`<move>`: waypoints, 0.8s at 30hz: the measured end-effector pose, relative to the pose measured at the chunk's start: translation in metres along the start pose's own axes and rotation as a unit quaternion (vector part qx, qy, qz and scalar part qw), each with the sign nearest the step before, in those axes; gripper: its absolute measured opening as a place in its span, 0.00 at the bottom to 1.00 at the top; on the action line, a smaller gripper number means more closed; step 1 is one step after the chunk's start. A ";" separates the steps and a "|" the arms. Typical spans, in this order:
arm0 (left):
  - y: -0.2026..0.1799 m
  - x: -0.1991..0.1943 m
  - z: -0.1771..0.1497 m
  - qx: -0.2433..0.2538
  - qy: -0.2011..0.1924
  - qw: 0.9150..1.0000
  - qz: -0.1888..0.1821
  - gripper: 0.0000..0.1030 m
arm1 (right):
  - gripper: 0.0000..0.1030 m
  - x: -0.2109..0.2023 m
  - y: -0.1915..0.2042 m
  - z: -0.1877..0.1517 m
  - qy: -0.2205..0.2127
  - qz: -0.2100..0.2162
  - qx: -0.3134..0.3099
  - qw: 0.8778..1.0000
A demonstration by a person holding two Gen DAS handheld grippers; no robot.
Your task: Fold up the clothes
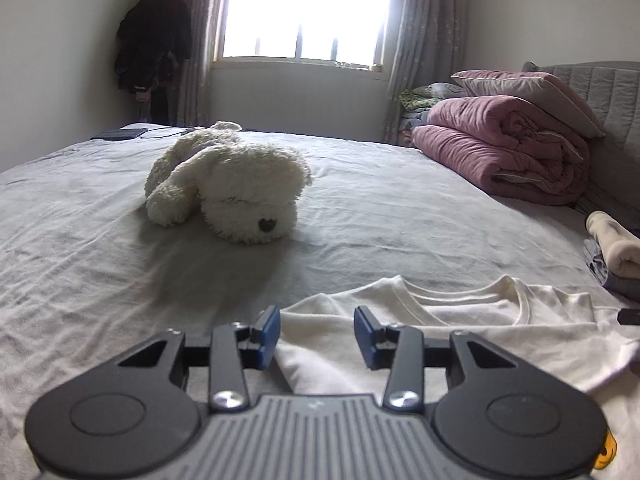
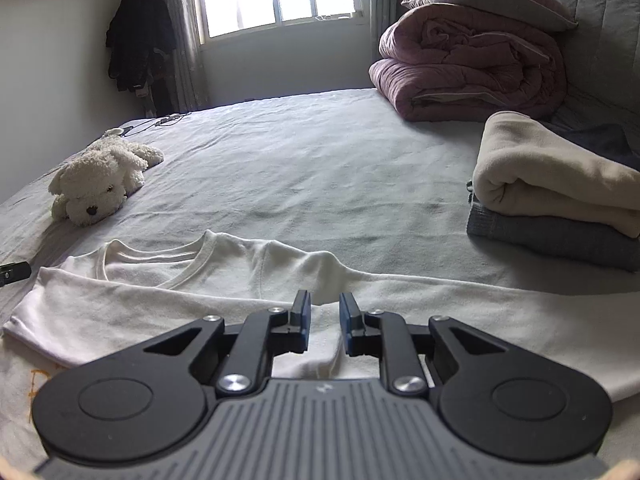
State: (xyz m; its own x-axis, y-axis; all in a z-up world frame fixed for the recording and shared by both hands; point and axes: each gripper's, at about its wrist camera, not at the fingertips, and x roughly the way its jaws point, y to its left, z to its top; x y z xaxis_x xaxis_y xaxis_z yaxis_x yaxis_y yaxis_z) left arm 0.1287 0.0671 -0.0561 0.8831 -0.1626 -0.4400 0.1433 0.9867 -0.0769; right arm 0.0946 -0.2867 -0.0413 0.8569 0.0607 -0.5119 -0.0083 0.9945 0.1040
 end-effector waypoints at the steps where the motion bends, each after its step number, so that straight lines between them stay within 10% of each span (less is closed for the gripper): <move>1: -0.004 -0.002 -0.004 0.011 0.006 1.000 -0.011 0.41 | 0.20 -0.004 0.004 -0.001 -0.001 0.007 -0.005 1.000; 9: -0.015 -0.001 -0.014 0.038 0.069 0.997 -0.001 0.50 | 0.15 -0.002 0.012 -0.017 0.044 0.023 -0.020 0.999; 24: -0.019 -0.062 -0.014 -0.071 0.077 0.994 -0.030 0.74 | 0.49 -0.057 -0.069 -0.020 0.025 -0.056 0.185 0.981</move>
State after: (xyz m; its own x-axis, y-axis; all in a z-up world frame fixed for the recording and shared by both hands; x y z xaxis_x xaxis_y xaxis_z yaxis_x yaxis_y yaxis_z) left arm 0.0646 0.0582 -0.0396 0.7948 -0.2306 -0.5614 0.1194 0.9664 -0.2278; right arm 0.0361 -0.3569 -0.0359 0.8158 -0.0333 -0.5774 0.2788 0.8973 0.3422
